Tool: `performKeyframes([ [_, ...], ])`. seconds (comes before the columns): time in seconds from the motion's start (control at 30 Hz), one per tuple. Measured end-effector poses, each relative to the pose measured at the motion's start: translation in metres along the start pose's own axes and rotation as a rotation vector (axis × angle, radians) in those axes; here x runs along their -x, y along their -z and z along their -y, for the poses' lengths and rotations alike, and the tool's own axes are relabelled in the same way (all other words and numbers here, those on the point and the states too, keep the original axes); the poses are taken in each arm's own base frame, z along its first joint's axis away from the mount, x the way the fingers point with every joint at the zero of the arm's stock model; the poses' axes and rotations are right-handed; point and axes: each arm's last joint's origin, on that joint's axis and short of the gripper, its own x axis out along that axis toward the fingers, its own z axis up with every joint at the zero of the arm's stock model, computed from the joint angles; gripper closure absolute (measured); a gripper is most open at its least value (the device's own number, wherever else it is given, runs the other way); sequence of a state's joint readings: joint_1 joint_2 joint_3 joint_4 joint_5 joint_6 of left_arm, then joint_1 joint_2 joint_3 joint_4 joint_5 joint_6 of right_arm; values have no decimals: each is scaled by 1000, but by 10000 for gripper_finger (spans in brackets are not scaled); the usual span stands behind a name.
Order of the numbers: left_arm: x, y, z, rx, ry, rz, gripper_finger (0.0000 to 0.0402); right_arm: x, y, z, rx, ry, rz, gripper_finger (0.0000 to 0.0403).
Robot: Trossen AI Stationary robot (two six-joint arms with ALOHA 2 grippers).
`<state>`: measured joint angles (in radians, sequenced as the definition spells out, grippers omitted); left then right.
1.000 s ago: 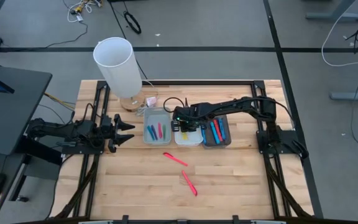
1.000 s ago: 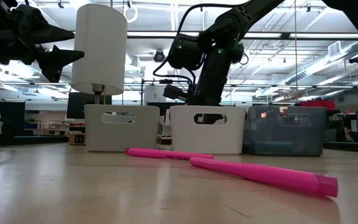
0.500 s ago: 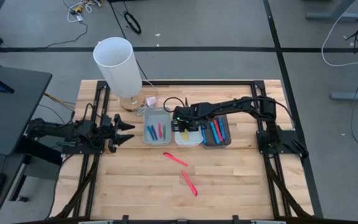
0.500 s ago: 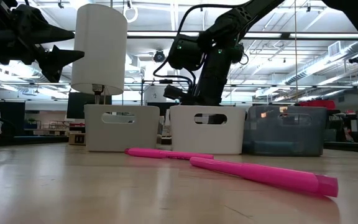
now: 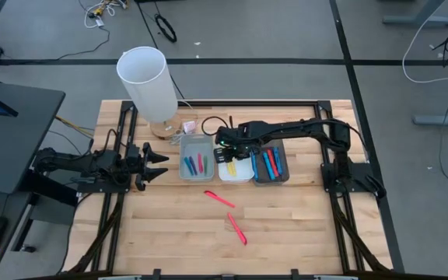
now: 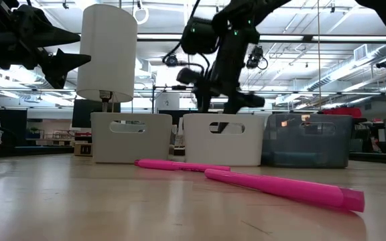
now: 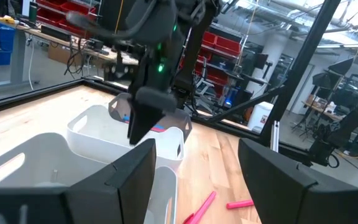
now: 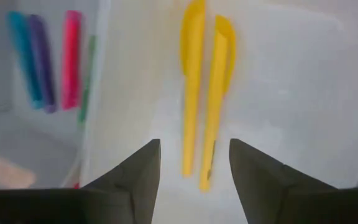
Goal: Pick & Place Markers
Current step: Put the top pink highlighter pen into the white bin
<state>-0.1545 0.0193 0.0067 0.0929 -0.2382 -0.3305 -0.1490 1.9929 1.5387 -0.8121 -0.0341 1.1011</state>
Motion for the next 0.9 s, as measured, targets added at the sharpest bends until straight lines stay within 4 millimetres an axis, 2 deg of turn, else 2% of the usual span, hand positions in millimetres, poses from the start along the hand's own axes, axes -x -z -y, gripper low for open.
performKeyframes([
  [0.13, 0, 0, 0, 0, 0, 0, 168, 22, 0, -8, 38, -23, 10, 211],
  [0.47, 0, 0, 0, 0, 0, 0, 168, 61, 16, -29, 128, -35, -11, 211],
  [0.9, 0, 0, 0, 0, 0, 0, 168, 107, 65, -57, 382, -67, -47, 211],
])
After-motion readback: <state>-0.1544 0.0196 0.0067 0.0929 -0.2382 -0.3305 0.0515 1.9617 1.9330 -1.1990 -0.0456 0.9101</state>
